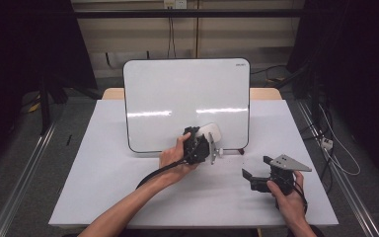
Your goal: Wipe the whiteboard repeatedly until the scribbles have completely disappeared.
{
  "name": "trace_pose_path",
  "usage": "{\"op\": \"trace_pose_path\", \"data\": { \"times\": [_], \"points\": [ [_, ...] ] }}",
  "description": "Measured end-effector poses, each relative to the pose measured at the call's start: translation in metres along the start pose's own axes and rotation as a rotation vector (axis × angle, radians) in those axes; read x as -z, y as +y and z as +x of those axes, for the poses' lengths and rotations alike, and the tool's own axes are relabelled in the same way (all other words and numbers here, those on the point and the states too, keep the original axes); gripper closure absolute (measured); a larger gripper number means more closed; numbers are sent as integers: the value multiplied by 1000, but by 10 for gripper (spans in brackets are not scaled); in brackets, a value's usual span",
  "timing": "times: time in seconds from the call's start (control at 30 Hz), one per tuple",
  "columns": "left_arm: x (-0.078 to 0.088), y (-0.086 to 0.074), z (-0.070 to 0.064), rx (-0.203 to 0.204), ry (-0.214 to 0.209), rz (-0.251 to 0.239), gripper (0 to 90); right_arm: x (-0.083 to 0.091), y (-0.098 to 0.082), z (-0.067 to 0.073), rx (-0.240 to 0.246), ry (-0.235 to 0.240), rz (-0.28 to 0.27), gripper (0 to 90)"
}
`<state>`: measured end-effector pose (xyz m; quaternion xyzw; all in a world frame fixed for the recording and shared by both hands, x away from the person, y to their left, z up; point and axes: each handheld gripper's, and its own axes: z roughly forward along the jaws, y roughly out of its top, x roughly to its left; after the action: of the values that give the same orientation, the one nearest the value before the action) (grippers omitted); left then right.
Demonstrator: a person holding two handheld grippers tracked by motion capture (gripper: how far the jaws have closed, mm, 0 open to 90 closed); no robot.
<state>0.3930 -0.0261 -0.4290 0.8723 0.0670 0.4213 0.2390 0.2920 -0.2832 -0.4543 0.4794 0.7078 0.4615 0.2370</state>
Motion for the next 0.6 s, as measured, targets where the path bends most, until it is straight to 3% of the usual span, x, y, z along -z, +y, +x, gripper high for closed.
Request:
{"op": "trace_pose_path", "data": {
  "times": [0.13, 0.2, 0.3, 0.6],
  "points": [
    [3, -6, 7, 65, -32, -16, 312, 0, 0, 0, 7, 1, 0, 52],
    [4, -12, 12, 91, -67, -52, 313, 0, 0, 1, 3, 1, -3, 52],
    [5, -16, 19, 169, -119, -78, 313, -1, 1, 1, 3, 1, -1, 52],
    [20, -18, 24, 226, -144, -155, 313, -3, 3, 3, 4, 10, -9, 53]
  ]
}}
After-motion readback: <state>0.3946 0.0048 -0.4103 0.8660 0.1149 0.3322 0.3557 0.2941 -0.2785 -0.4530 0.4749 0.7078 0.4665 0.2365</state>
